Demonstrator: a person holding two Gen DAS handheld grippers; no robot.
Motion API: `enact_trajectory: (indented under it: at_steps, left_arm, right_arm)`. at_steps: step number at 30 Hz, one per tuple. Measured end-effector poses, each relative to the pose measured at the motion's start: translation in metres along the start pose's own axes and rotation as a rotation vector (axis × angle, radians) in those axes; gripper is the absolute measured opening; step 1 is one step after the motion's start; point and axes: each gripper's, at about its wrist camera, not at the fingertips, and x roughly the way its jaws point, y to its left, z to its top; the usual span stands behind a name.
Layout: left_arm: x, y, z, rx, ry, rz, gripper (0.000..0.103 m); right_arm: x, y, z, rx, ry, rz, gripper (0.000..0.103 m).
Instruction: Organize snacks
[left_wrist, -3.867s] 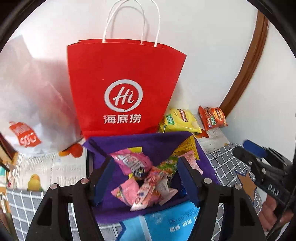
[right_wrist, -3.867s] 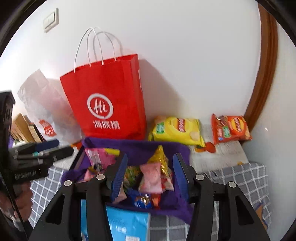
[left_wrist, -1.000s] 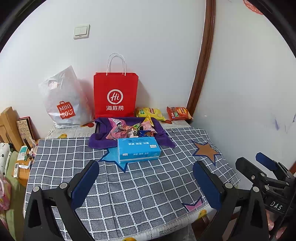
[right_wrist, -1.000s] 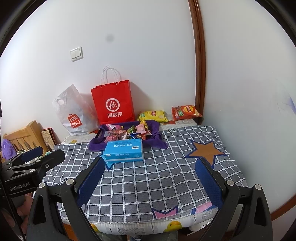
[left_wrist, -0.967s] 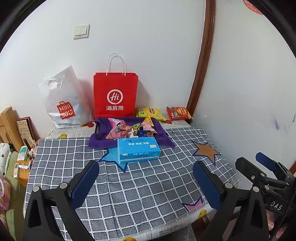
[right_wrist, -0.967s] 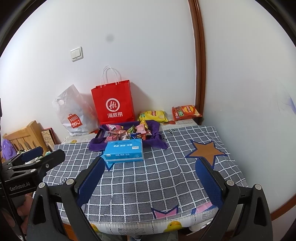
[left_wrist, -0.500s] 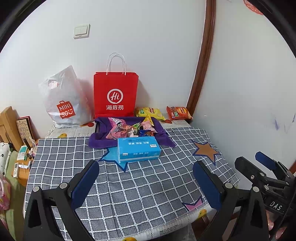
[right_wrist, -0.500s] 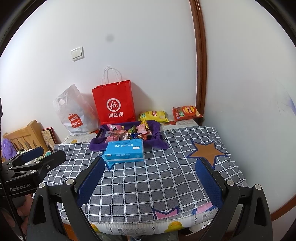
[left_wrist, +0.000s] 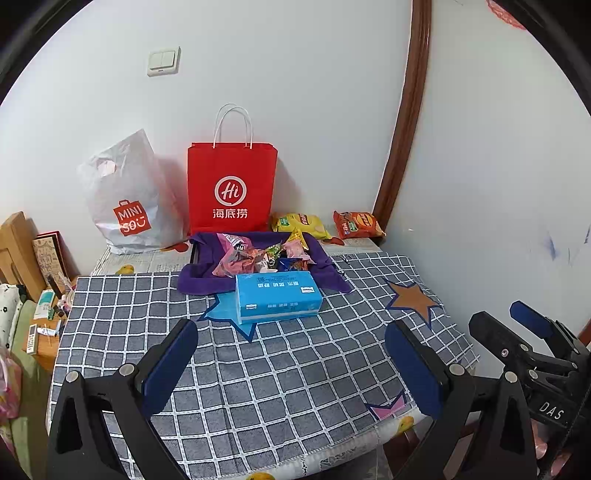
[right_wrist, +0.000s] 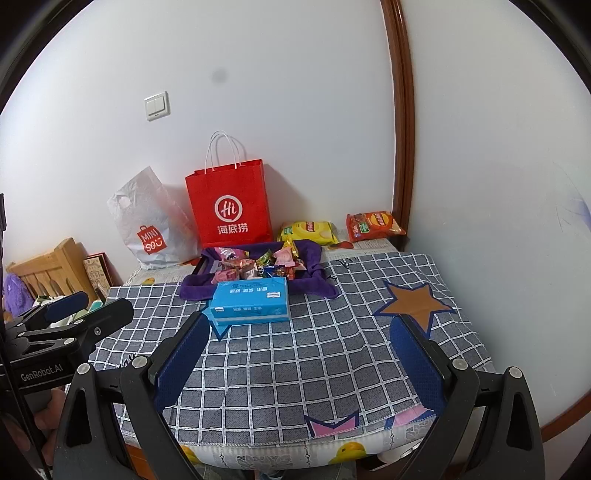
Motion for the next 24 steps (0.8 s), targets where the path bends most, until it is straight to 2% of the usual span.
enact_trajectory:
  at_steps: [24]
  left_arm:
    - [0.0093, 0.0045, -0.0012, 0.012, -0.006, 0.008, 0.102]
  right_arm:
    - [0.0069, 0.0019, -0.0044, -0.004, -0.009, 0.019, 0.097]
